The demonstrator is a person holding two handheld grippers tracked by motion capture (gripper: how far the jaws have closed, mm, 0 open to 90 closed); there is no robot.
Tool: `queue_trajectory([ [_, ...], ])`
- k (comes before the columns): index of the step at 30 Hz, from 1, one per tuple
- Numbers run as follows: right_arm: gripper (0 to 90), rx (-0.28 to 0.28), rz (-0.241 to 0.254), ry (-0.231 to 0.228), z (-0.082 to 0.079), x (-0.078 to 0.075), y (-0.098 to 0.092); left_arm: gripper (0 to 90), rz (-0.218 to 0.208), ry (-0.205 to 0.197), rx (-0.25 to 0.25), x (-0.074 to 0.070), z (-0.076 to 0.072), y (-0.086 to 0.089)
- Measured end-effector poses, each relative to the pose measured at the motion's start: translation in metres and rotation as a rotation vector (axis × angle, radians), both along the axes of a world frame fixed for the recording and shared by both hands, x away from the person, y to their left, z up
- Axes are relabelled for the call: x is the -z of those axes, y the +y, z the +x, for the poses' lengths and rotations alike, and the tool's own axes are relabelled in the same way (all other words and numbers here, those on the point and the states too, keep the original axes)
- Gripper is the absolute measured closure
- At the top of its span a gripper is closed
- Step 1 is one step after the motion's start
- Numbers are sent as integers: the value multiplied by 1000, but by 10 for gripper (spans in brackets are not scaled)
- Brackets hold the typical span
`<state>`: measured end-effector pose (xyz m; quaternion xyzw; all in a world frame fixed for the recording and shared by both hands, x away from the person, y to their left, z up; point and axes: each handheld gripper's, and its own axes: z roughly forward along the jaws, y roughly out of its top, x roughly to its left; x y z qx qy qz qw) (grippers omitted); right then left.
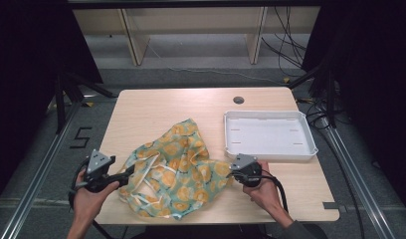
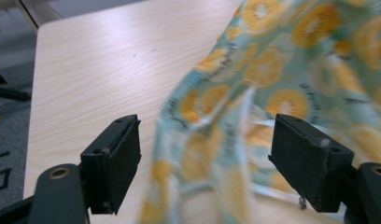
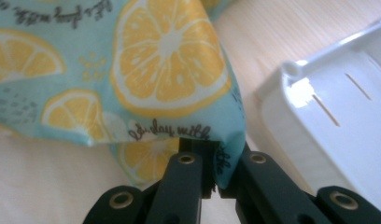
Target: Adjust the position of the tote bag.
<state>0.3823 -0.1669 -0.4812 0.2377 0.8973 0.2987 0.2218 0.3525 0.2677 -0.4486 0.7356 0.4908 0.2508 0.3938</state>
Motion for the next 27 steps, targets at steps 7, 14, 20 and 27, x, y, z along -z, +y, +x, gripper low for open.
queue_trajectory([
  [7,827,31,15,2,8,-3,-8,226,36,151,90,25,55,-2],
  [14,481,60,32,74,5,-5,-14,748,113,193,225,56,76,-7],
  [20,335,56,111,102,-9,-28,-30,875,127,174,258,54,50,-5],
  [27,393,19,114,102,-15,-36,-18,876,128,159,278,54,33,0],
])
